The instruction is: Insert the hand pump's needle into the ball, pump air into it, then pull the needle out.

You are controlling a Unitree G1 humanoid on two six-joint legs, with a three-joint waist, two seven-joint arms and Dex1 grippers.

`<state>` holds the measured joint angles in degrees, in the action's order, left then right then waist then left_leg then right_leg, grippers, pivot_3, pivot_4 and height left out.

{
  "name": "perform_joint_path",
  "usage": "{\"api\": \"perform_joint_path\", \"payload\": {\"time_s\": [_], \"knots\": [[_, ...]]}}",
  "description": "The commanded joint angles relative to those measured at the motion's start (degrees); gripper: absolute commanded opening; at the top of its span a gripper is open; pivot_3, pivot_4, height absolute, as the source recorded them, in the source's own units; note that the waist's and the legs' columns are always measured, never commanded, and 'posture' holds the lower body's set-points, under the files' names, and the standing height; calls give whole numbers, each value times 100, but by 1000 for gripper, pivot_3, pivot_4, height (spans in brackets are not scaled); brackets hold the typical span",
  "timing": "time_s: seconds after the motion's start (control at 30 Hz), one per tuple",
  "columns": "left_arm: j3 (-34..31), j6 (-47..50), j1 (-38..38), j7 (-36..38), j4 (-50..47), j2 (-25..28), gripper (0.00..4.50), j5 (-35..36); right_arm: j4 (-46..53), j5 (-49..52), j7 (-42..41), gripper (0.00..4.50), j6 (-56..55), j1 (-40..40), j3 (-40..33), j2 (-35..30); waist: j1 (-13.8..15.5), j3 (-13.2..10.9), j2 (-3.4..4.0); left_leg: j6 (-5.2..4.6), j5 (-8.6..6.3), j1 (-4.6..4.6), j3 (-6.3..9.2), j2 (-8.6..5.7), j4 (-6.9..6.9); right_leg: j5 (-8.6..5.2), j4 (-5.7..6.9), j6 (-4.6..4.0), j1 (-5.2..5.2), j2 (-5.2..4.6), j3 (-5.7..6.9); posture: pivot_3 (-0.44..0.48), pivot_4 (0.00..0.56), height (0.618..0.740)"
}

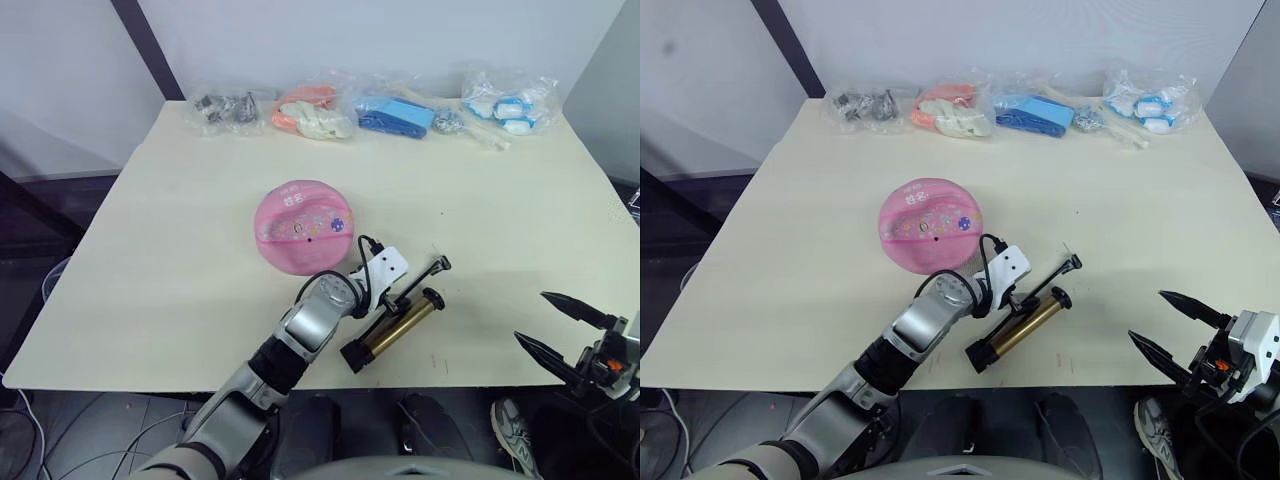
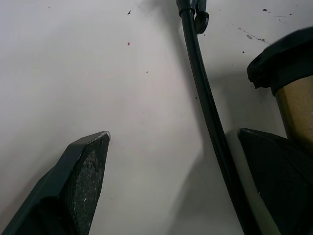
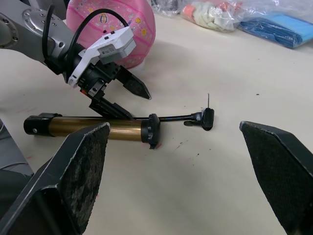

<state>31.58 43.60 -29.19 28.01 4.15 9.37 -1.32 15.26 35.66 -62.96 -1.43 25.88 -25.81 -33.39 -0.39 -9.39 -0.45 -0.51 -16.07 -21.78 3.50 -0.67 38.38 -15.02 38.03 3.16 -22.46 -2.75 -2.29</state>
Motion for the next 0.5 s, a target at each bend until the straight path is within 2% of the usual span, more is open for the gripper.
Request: {"api": "perform_joint_path", "payload": {"time_s": [0.03, 0.07, 0.13, 0.17, 0.2, 0.23, 0.27, 0.33, 0.5], "knots": [[26, 308, 110, 169, 112, -125, 3940, 92, 174, 20, 97, 4500, -1, -12, -137, -64, 1, 3, 3, 0, 0, 0, 1, 0, 0, 0, 0, 1, 0, 0, 0, 0, 150, 740], [14, 310, 115, 168, 107, -135, 3618, 79, 177, 22, 106, 4500, -4, -14, -138, -64, 1, 5, 6, 0, 0, 0, 1, -1, 0, 0, 0, 1, 1, 0, 0, 0, 150, 740], [-29, 344, 118, 195, 87, -165, 2702, 88, 170, 26, 117, 4500, -14, -13, -141, -64, 1, 7, 10, 0, 0, 0, 1, -1, 0, 0, 0, 1, 1, 0, 0, 0, 150, 740], [-66, 369, 116, 226, 69, -187, 1968, 119, 164, 25, 119, 4500, -23, -12, -141, -65, 1, 7, 10, 0, 0, 0, 1, -2, 0, 0, 0, 1, 1, 0, 0, 0, 150, 740], [-113, 406, 105, 235, 64, -225, 1878, 150, 156, 19, 118, 4500, -37, -14, -140, -64, 1, 7, 10, 0, 0, 0, 0, -2, 0, 0, 0, 1, 1, 0, 0, 0, 150, 740], [-147, 431, 94, 242, 65, -259, 1273, 174, 150, 16, 118, 4500, -44, -16, -139, -63, 1, 7, 10, 0, 0, 0, 1, -2, 0, 0, 0, 1, 1, -1, 0, 0, 150, 740], [-137, 410, 80, 262, 70, -266, 1036, 166, 146, 13, 120, 4500, -49, -20, -136, -61, 2, 7, 10, 0, 0, 0, 1, -2, 0, 0, 0, 1, 1, -1, 0, 0, 150, 740], [-116, 362, 84, 308, 71, -268, 75, 148, 137, -5, 126, 4500, -62, -29, -120, -49, 3, 7, 10, 0, 0, 0, 1, -3, 0, 0, -1, 1, 1, -1, 0, 0, 150, 740], [-145, -106, 58, 507, 2, -231, 75, 150, 152, 2, 200, 4500, -50, -94, -113, -10, 2, 7, 11, 0, 0, -1, 2, -3, 0, 0, 0, 1, 0, -1, 0, 0, 150, 740]]}}
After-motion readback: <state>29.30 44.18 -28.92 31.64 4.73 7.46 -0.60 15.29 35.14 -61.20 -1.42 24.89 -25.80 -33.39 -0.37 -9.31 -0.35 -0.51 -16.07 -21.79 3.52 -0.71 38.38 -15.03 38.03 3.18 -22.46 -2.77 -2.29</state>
